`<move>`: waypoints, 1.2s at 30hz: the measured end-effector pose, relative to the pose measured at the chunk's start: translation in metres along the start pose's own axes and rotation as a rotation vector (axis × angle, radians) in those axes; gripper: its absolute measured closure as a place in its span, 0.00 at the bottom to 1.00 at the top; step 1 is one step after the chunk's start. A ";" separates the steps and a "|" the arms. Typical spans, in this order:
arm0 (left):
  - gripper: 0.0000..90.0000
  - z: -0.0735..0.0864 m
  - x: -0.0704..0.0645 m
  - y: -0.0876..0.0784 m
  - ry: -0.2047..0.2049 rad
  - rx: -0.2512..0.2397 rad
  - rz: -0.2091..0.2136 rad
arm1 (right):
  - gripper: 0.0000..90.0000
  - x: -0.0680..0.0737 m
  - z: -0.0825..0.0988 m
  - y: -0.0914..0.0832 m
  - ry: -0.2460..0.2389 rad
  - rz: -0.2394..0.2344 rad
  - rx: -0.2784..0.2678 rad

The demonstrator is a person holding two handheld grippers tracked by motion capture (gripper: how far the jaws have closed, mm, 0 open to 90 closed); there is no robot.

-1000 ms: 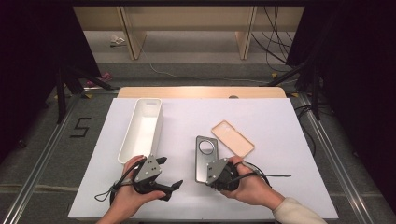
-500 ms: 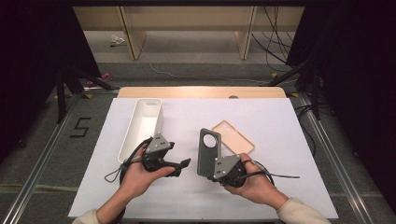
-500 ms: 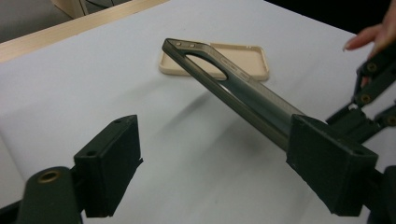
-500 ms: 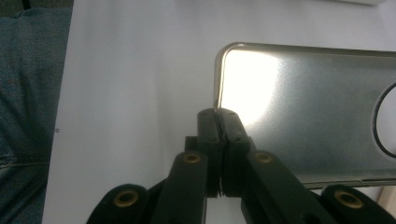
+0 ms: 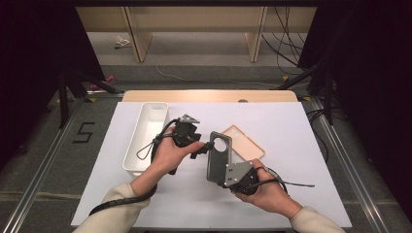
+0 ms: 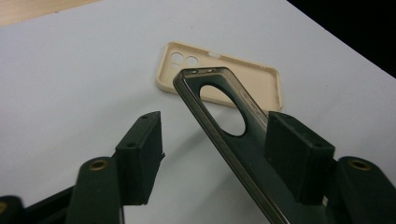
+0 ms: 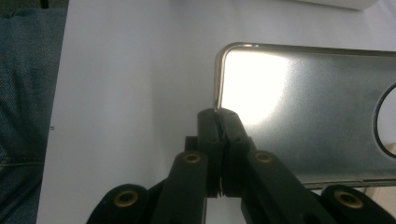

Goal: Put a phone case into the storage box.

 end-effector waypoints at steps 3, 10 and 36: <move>0.48 -0.005 0.004 0.005 -0.020 0.032 -0.010 | 0.99 0.000 0.000 0.001 -0.005 0.010 0.002; 0.60 -0.012 0.011 0.019 -0.086 0.075 0.013 | 0.99 0.002 -0.003 0.002 -0.017 0.009 0.012; 0.90 -0.017 -0.005 0.008 -0.189 -0.054 0.175 | 0.98 0.002 -0.003 0.013 -0.012 0.033 0.061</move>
Point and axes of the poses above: each handheld gripper's, and its own axes: y roughly forward along the jaws, z roughly out of its underside, x roughly to its left, the point moved 3 cm from there along y, roughly forward along the jaws, and after that the axes turned 12 degrees about x, right-handed, at the moved point
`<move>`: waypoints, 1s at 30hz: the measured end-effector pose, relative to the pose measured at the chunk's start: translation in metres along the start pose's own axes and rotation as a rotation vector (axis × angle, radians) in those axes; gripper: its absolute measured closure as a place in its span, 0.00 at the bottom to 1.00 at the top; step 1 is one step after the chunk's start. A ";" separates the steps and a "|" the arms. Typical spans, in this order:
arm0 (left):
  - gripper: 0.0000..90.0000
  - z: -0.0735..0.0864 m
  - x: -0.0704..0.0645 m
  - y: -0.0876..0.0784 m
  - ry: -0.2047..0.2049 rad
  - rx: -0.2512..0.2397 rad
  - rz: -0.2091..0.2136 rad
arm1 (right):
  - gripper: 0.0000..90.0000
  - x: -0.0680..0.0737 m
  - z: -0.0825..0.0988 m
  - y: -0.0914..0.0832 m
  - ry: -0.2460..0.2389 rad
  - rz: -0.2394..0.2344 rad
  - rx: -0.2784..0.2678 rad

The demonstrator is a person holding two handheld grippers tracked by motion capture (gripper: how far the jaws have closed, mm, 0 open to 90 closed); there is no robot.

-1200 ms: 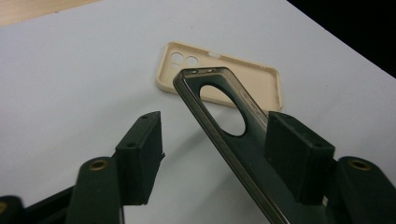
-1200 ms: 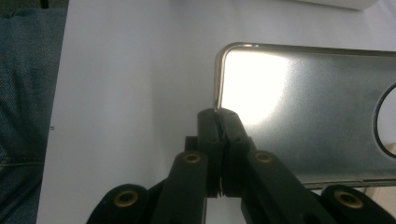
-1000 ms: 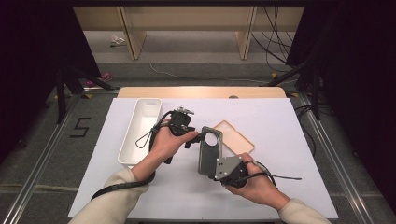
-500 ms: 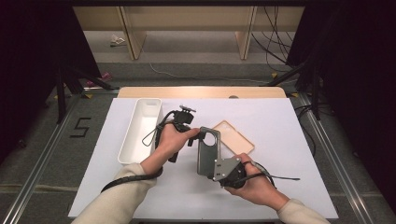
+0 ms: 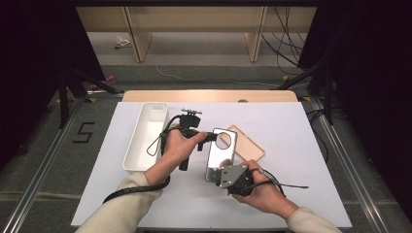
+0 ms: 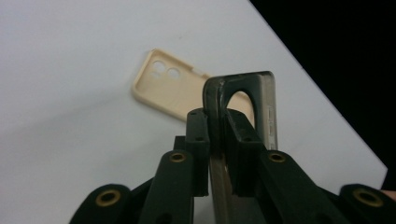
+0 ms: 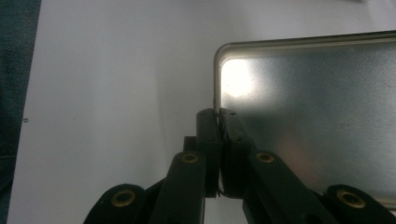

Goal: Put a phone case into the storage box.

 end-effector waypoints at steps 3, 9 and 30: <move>0.90 0.000 -0.004 -0.004 0.082 -0.038 -0.045 | 0.92 -0.002 0.000 0.002 0.012 0.018 0.000; 0.91 -0.001 -0.002 -0.015 0.182 -0.131 -0.075 | 0.70 -0.007 0.005 -0.001 0.122 0.024 -0.041; 0.90 0.012 0.026 -0.055 0.292 -0.315 -0.068 | 0.28 -0.033 0.033 -0.025 0.469 -0.046 -0.337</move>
Point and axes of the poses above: each handheld gripper's, and its own axes: y roughly forward along the jaws, z roughly out of its underside, x roughly to its left, the point moved 3 cm from there along y, roughly forward along the jaws, and after that the axes turned 12 degrees about x, right-handed, at the moved point
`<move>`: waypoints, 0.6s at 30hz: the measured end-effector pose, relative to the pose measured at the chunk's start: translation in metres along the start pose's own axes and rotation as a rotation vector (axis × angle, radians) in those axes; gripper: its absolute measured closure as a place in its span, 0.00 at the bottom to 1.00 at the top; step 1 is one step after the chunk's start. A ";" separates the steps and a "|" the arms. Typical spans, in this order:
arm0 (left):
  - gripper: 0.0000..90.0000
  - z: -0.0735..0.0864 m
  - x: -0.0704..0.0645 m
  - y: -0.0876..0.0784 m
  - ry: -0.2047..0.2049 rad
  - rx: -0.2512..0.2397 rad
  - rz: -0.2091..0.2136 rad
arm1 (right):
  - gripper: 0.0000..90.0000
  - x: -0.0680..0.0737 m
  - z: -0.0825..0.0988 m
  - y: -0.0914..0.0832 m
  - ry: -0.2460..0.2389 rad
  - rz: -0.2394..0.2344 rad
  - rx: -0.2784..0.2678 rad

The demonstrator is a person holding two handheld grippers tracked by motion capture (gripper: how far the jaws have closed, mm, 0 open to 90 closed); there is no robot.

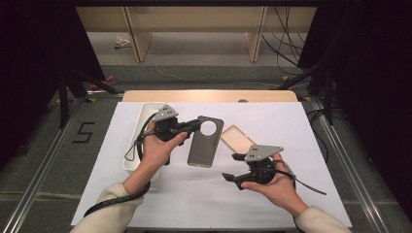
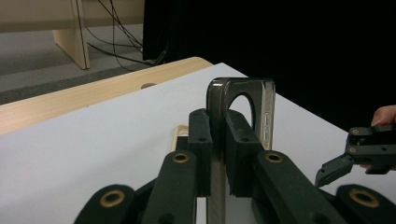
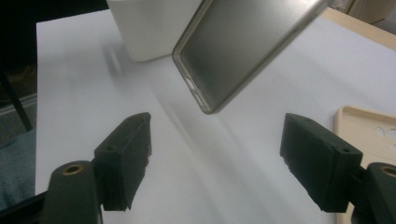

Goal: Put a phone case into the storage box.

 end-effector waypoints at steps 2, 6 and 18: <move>0.90 -0.001 0.003 -0.003 0.007 -0.012 0.003 | 0.28 -0.002 0.001 -0.001 0.014 -0.003 -0.005; 0.90 -0.005 0.007 -0.008 0.014 -0.045 0.013 | 0.27 -0.003 0.003 -0.002 0.027 -0.003 -0.017; 0.90 -0.013 0.013 -0.019 0.044 -0.080 0.005 | 0.25 -0.007 0.007 -0.007 0.044 0.008 -0.037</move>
Point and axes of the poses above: each handheld gripper's, and its own axes: y roughly forward along the jaws, z roughly out of its underside, x roughly to its left, the point moved 3 cm from there along y, roughly forward along the jaws, and after that the axes turned 12 degrees about x, right-handed, at the moved point
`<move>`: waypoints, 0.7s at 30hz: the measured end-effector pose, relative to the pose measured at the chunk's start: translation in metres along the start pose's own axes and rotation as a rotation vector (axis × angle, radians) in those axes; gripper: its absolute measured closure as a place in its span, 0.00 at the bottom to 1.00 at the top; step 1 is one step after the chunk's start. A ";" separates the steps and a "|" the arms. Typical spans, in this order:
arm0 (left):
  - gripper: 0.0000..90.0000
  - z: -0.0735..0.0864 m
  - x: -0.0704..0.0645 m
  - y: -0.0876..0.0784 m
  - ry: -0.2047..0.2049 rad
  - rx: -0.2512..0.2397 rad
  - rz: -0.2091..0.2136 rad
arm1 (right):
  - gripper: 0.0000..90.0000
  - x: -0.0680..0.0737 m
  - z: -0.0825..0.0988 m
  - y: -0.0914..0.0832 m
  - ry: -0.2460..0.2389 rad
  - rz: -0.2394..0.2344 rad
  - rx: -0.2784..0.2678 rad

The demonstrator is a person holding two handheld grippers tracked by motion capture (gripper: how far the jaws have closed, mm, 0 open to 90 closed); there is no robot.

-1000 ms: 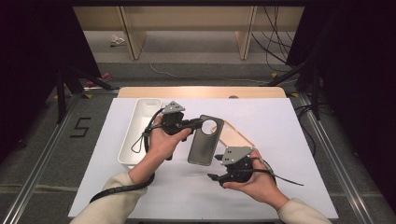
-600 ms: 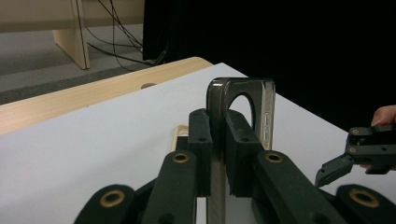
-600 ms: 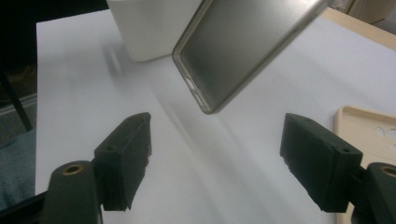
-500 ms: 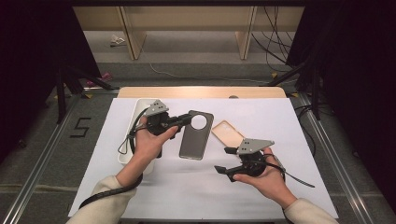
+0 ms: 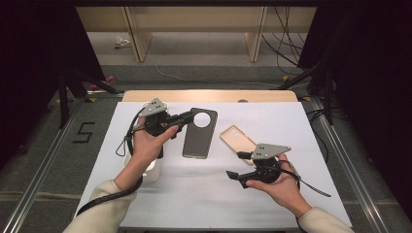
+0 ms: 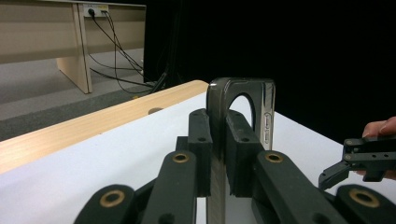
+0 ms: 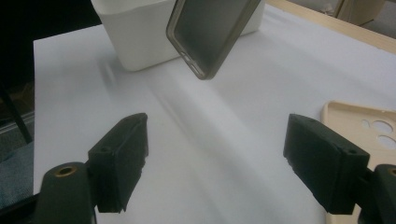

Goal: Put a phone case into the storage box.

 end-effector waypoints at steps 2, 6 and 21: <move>0.90 -0.001 0.001 -0.001 0.009 -0.013 0.012 | 0.25 -0.001 0.001 -0.001 0.002 0.003 0.000; 0.90 -0.003 0.003 -0.004 0.015 -0.019 0.003 | 0.25 -0.003 0.002 -0.004 0.008 0.011 -0.003; 0.90 -0.013 0.017 -0.017 0.040 -0.047 -0.023 | 0.24 -0.009 0.008 -0.010 0.018 0.031 -0.003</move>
Point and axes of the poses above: each handheld gripper's, and its own axes: y roughly forward along the jaws, z roughly out of its underside, x roughly to its left, the point moved 3 cm from there along y, roughly forward along the jaws, and after that the axes turned 12 degrees about x, right-handed, at the moved point
